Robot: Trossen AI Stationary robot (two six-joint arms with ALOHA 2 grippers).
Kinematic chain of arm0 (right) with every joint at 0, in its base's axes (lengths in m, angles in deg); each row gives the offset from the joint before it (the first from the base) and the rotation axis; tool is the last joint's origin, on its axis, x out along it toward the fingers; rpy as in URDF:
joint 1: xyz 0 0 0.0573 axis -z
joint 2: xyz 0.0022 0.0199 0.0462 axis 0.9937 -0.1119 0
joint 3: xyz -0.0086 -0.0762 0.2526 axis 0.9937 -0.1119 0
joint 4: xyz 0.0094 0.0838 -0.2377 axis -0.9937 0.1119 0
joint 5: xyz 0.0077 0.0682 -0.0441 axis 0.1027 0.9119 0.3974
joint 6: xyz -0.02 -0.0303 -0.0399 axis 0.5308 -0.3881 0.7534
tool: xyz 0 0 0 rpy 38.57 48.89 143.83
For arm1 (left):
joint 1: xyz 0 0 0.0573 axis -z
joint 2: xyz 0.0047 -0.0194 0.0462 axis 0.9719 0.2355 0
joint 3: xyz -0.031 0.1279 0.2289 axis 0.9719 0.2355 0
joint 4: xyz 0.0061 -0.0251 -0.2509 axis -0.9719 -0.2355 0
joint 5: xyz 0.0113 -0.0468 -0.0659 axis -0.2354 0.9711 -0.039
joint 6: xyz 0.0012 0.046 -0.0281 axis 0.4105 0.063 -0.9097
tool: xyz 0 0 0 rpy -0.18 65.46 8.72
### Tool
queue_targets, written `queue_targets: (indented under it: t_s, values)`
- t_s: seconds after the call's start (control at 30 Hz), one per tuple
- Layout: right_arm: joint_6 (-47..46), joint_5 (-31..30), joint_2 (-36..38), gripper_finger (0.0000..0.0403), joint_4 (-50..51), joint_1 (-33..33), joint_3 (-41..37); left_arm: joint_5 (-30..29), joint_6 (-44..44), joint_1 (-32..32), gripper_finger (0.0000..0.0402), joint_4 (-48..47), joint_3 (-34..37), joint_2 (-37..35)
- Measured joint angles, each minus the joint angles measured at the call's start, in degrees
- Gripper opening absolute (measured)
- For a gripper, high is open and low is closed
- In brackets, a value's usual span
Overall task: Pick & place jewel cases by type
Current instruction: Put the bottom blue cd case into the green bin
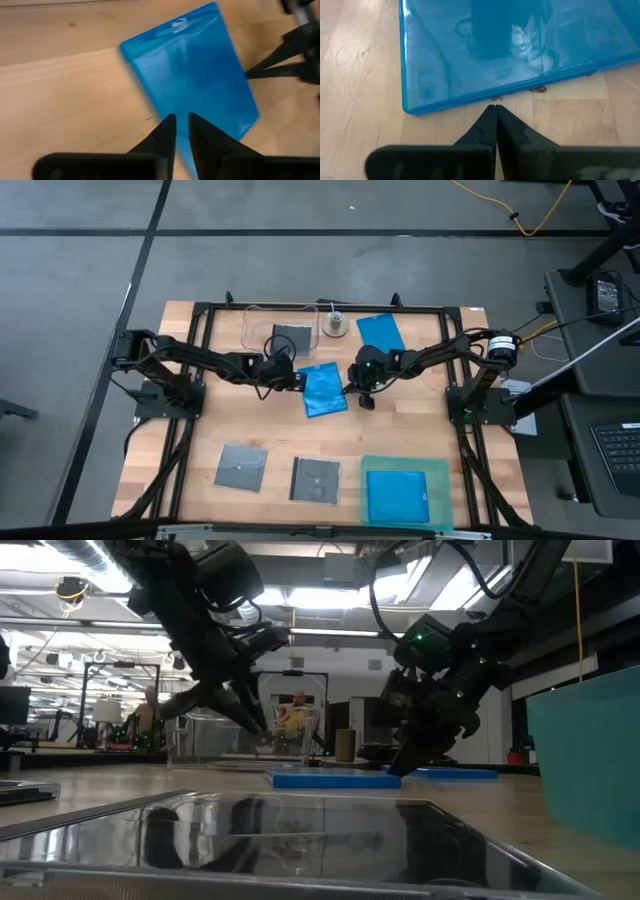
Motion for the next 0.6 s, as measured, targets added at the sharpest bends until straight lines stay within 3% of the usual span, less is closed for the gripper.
queue_targets:
  t_s: [0.4,0.6]
  values:
    - [3.2,-0.2,-0.3,0.0007,0.6,0.0,1.9,-1.0,-3.0,1.1,0.0164,3.4,0.7,0.6]
    - [4.6,-0.3,-0.3,0.0007,0.6,0.0,1.9,-0.5,-5.8,1.5,0.0202,5.6,0.8,3.6]
